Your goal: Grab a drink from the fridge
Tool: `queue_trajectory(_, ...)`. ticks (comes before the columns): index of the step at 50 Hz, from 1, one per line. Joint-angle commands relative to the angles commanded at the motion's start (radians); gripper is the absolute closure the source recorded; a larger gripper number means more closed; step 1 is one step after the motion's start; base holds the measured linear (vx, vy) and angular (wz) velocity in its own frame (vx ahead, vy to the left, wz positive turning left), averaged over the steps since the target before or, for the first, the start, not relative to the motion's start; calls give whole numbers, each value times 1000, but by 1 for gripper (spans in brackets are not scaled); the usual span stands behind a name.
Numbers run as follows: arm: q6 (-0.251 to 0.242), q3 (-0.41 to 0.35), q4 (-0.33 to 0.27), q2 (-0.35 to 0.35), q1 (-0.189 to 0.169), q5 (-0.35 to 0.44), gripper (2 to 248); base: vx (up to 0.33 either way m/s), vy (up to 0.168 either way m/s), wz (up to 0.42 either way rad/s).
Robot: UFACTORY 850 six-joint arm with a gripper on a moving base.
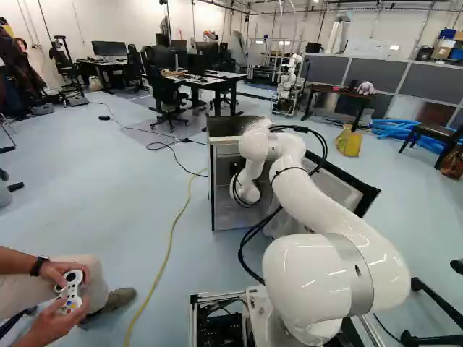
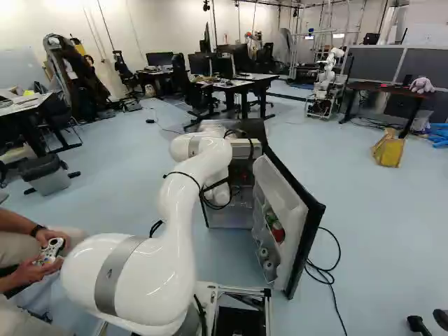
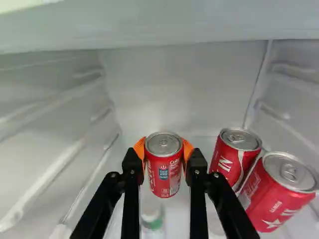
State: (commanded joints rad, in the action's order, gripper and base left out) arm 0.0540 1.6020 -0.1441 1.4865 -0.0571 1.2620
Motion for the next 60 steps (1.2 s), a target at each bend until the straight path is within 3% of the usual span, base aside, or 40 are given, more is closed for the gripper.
queue_trajectory(26,0,-174,0,-96,5,0,156,0,0,0)
queue_trajectory(60,0,-264,0,-176,5,0,156,0,0,0)
